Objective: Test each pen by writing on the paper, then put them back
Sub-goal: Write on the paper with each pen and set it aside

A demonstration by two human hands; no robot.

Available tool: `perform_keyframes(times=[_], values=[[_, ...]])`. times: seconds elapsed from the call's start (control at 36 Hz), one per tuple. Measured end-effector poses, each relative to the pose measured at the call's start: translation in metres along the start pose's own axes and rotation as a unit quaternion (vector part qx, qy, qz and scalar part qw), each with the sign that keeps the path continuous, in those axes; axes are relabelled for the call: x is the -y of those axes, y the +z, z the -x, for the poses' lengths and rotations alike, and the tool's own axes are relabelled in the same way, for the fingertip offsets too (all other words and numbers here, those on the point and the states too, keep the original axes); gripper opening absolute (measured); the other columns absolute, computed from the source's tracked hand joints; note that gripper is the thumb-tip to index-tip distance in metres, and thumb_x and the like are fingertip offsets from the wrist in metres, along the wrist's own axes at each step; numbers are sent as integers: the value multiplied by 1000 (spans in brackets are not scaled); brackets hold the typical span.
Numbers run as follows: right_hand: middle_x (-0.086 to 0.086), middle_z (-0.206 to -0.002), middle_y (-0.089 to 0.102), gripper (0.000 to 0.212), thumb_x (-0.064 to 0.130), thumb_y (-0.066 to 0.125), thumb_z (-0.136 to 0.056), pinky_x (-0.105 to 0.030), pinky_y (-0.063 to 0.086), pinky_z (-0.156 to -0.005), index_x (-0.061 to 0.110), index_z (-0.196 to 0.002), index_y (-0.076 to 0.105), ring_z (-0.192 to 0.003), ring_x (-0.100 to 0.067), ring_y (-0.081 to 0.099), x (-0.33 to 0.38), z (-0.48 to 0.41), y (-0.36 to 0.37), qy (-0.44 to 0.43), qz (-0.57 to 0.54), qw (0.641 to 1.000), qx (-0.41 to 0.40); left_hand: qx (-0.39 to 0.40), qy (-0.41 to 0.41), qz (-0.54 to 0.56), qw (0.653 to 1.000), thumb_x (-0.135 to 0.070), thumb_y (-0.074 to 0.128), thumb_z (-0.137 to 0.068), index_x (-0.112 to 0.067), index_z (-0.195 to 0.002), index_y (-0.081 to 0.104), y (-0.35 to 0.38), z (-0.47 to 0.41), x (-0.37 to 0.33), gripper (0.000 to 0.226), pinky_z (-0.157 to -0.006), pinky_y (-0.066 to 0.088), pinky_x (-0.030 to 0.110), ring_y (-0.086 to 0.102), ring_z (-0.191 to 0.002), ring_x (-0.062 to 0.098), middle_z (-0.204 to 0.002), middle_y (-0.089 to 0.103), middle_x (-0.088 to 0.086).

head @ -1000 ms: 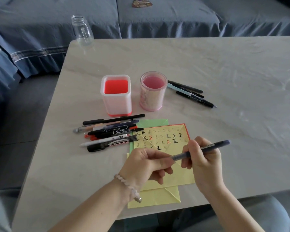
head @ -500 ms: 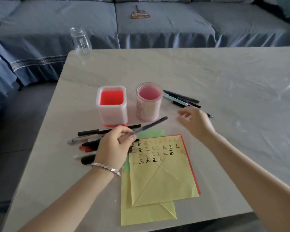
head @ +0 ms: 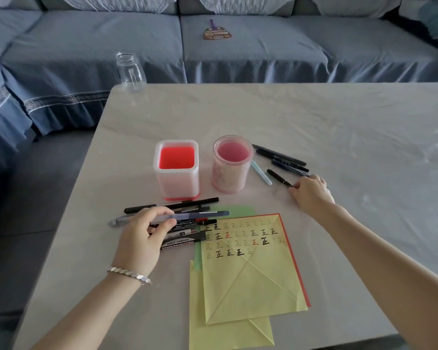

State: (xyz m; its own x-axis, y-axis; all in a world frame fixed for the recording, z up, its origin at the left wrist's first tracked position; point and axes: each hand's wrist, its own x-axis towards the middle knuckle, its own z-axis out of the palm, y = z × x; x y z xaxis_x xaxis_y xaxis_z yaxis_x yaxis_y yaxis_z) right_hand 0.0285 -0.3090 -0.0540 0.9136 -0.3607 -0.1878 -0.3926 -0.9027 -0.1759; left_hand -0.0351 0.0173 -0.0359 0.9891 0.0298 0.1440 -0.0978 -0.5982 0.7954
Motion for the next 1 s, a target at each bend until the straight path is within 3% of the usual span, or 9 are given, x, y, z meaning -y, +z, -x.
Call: perform_keyframes(times=[0.22, 0.36, 0.42, 0.53, 0.64, 0.69, 0.83, 0.94, 1.0], values=[[-4, -93, 58, 19, 24, 49, -95, -27, 38, -63, 9, -99, 61, -78, -17, 52, 3, 62, -1, -60, -119, 990, 35, -28, 66, -126, 989, -4, 75, -71, -9, -80, 72, -6, -6, 38, 11, -79, 38, 30, 56, -84, 21, -85, 64, 4], [5, -87, 62, 6, 16, 57, -90, -22, 40, -66, 22, -93, 57, -80, -13, 56, 17, 107, -4, -87, -257, 961, 47, -48, 80, -181, 979, -17, 67, -71, -9, -90, 71, 5, 5, 35, 22, -80, 44, 45, 55, -90, 27, -94, 62, 10], [6, -81, 64, 14, 8, 58, -88, -15, 44, -62, 21, -94, 60, -71, -6, 60, 27, 123, -6, -73, -375, 922, 65, -16, 104, -132, 986, -30, 56, -77, -8, -94, 69, 10, 11, 20, 30, -84, 47, 43, 56, -94, 25, -97, 62, 7], [-2, -78, 67, 17, 0, 56, -87, -15, 52, -62, 14, -94, 64, -63, -4, 61, 47, 148, -12, -28, -605, 788, 113, 86, 73, 10, 994, -48, 45, -79, -13, -100, 67, 20, 31, -26, 47, -90, 29, 2, 49, -98, -3, -98, 56, -18], [-9, -81, 66, 12, 4, 57, -85, -20, 54, -67, 5, -94, 65, -74, -16, 63, 56, 163, -15, -6, -700, 700, 138, 167, 52, 37, 984, -49, 52, -81, -29, -102, 63, 27, 48, -57, 31, -85, 35, 2, 53, -95, -12, -99, 58, -26], [-8, -79, 66, 12, 5, 57, -85, -21, 54, -68, 4, -93, 64, -75, -16, 63, 59, 168, -16, -13, -706, 695, 137, 212, 35, 55, 975, -37, 60, -86, -36, -89, 61, 30, 53, -66, 4, -71, 43, 6, 59, -82, -9, -83, 65, -21], [-3, -74, 66, 10, 7, 55, -87, -21, 54, -67, 6, -89, 65, -70, -11, 63, 60, 174, -17, -38, -678, 725, 111, 244, -19, 108, 963, -27, 58, -88, -24, -77, 66, 30, 58, -71, 14, -56, 46, 15, 62, -56, 1, -67, 69, -12], [1, -62, 59, 18, 8, 47, -92, -19, 52, -65, 7, -86, 64, -61, -9, 59, 58, 172, -21, -60, -624, 770, 124, 197, 63, 4, 978, -68, 40, -81, -32, -83, 65, 27, 59, -60, 44, -59, 40, 7, 57, -72, -8, -72, 64, -23], [6, -54, 49, 25, 11, 44, -95, -19, 46, -58, 16, -83, 65, -53, -11, 51, 54, 171, -26, -82, -549, 818, 150, 120, 125, -26, 985, -58, 37, -85, -25, -104, 61, 26, 53, -53, 45, -75, 41, 7, 55, -90, -3, -93, 63, -19]])
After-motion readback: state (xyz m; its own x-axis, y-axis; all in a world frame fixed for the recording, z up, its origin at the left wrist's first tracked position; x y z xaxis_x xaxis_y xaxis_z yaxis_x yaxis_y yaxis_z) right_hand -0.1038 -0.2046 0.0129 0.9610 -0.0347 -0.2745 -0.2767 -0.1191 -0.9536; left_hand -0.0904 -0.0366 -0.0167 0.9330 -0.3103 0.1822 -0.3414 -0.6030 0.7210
